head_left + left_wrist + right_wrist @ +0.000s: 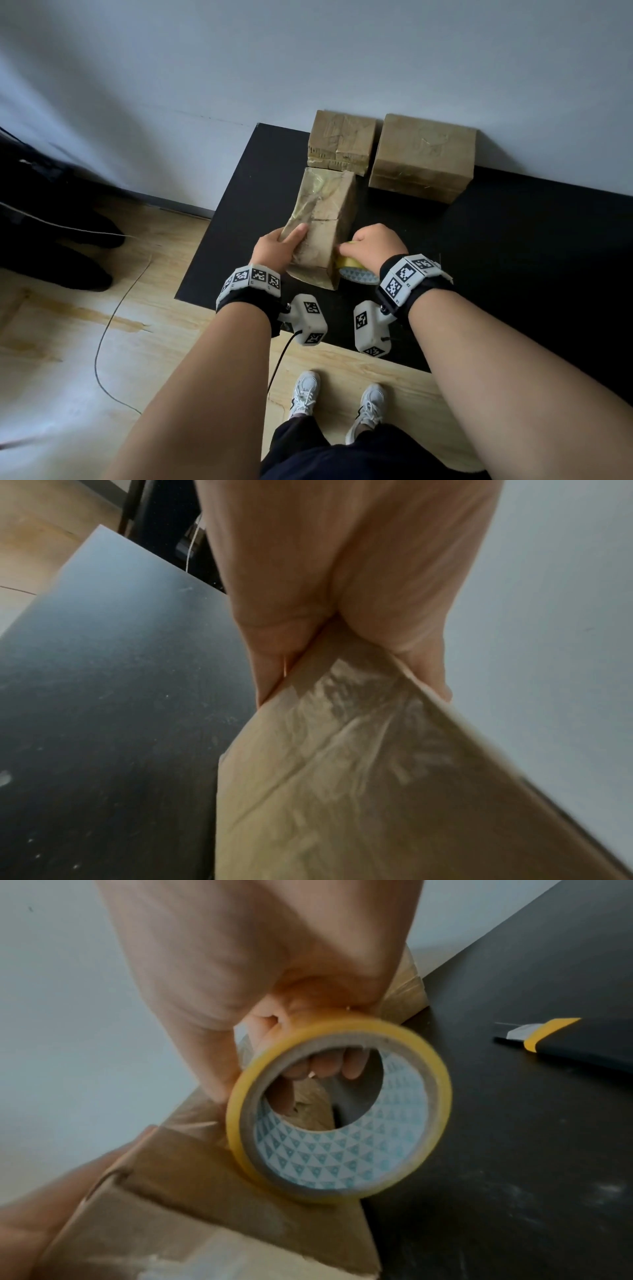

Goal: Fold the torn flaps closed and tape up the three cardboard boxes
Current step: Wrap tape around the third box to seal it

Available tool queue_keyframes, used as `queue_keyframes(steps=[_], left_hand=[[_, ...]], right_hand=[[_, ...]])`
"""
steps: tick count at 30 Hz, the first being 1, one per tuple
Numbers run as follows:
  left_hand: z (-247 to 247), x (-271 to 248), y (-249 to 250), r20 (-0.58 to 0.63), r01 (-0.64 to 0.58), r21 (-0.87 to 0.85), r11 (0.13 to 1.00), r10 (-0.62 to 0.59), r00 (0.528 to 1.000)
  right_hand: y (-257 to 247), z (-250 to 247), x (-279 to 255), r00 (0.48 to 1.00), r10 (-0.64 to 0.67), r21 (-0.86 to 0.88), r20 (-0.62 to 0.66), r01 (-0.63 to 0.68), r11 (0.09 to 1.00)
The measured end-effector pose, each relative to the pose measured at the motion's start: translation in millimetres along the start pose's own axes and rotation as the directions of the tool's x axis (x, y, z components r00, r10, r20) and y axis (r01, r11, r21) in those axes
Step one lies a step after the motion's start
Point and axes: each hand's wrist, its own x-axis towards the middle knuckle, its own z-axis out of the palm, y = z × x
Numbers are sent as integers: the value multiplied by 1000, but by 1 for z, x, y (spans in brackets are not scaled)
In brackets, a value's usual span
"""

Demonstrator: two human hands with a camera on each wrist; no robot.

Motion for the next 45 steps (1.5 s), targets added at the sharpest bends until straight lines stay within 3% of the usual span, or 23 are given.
queue_keyframes(steps=[5,10,13,17,21,24,26,30,37,39,41,43,45], left_hand=[[0,0,0,26,21,0,1000,-21,999],[-5,5,1,-147,-50,16,999,52,988],[-13,9,-2,-250,-62,150,987,98,963],[-24,9,2,-359,6,245,970,85,929],[-26,11,9,-322,-17,336,942,132,937],[-28,5,6,-274,-43,271,962,120,954],[-30,2,1,-187,-63,222,973,106,977],[-37,-5,-2,-7,-56,299,953,61,998],[-32,-2,-11,-69,-29,257,966,48,996],[-32,-3,-9,-59,-12,284,959,30,998],[-34,-1,-7,-93,12,244,970,11,996],[-34,-1,-6,-98,22,242,970,2,995],[-32,0,-3,-80,-3,251,968,24,996]], right_hand=[[-7,-17,-3,999,-49,-54,20,50,997],[-16,-13,-10,997,-73,44,-6,73,996],[-26,-13,-11,997,-79,193,24,73,978],[-39,-18,-12,993,-102,308,61,78,948],[-46,-18,-10,995,-91,339,30,75,938],[-52,-17,-7,995,-97,332,28,82,940],[-58,-16,-5,993,-114,322,21,102,941],[-69,-14,-7,987,-158,302,33,141,943],[-56,-5,-10,990,-128,355,54,101,930],[-50,-6,-9,988,-152,323,42,130,937],[-41,-6,-8,991,-133,173,25,126,977],[-30,-5,-10,999,-40,-55,-1,39,998],[-20,-3,-12,999,34,-151,-15,-35,988]])
